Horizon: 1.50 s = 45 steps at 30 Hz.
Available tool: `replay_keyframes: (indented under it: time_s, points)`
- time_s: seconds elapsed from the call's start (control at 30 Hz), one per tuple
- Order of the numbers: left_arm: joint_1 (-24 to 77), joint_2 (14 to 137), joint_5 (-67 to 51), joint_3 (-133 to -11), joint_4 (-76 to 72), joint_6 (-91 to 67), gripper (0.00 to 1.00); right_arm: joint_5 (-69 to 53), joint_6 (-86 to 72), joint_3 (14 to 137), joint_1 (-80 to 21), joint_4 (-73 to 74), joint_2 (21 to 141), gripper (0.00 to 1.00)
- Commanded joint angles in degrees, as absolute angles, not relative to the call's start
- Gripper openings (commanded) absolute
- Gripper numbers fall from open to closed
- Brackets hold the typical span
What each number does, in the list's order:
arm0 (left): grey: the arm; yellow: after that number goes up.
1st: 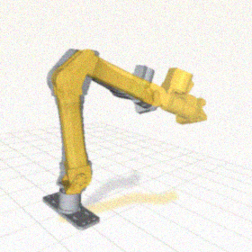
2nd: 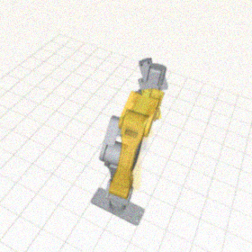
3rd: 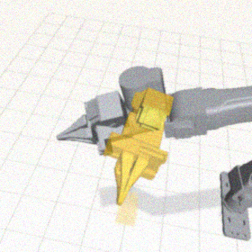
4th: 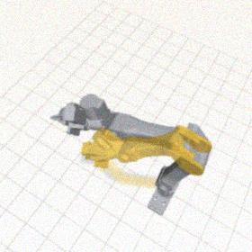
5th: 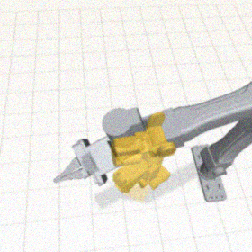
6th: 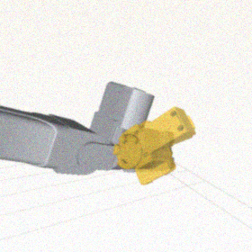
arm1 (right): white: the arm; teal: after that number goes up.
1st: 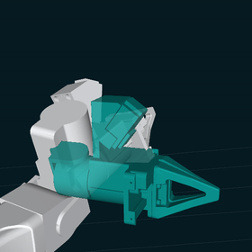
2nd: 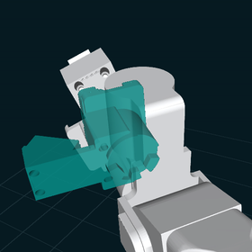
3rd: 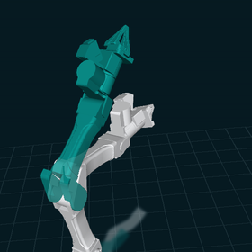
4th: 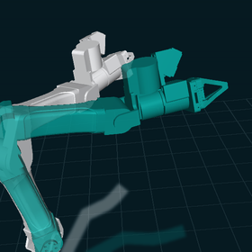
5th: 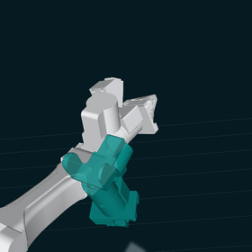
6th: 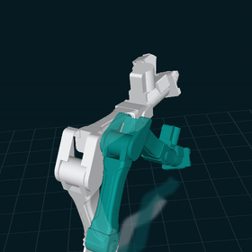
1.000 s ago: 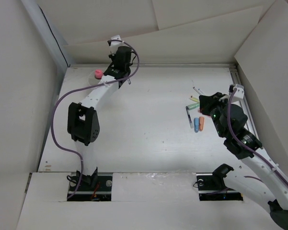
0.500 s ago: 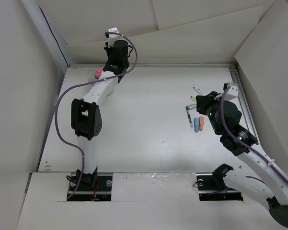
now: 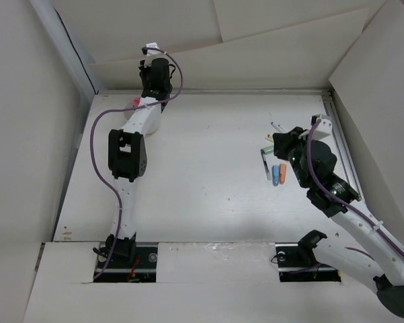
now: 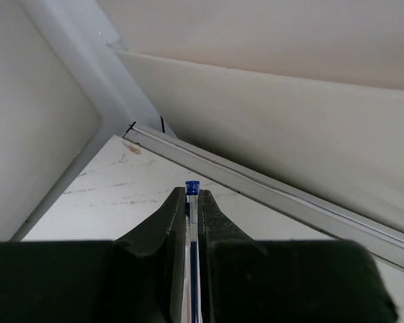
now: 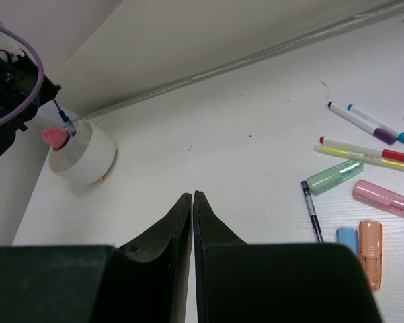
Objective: Sort the stationery into containers
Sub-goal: Place the stationery into the container
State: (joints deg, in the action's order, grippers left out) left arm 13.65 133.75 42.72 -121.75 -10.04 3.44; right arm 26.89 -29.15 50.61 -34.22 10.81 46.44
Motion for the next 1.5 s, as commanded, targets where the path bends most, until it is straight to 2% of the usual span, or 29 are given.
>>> replay_keyframes:
  time_s: [0.0,0.27,0.73,0.97,1.27,1.47]
  points:
    - [14.3,133.6,44.6,-125.9,-17.7,9.9,0.00,26.4,-28.8,51.2,-34.8,6.9,46.8,0.10]
    - [14.3,136.1,46.2,-126.5,-24.0,14.8,0.00,26.4,-28.8,50.7,-34.8,5.7,47.4,0.10]
    - [14.3,131.7,46.8,-110.8,-35.6,17.0,0.00,26.9,-28.8,50.7,-34.8,5.7,47.4,0.10]
    - [14.3,131.7,46.8,-110.3,-35.6,17.5,0.00,26.9,-28.8,50.7,-34.8,5.7,47.4,0.10]
    - [14.3,133.8,46.8,-119.4,-33.8,18.1,0.00,26.9,-28.8,50.7,-34.8,5.7,47.4,0.10]
    - [14.3,136.0,46.8,-119.9,-34.6,18.7,0.00,27.9,-28.8,50.1,-34.8,5.2,47.4,0.10]
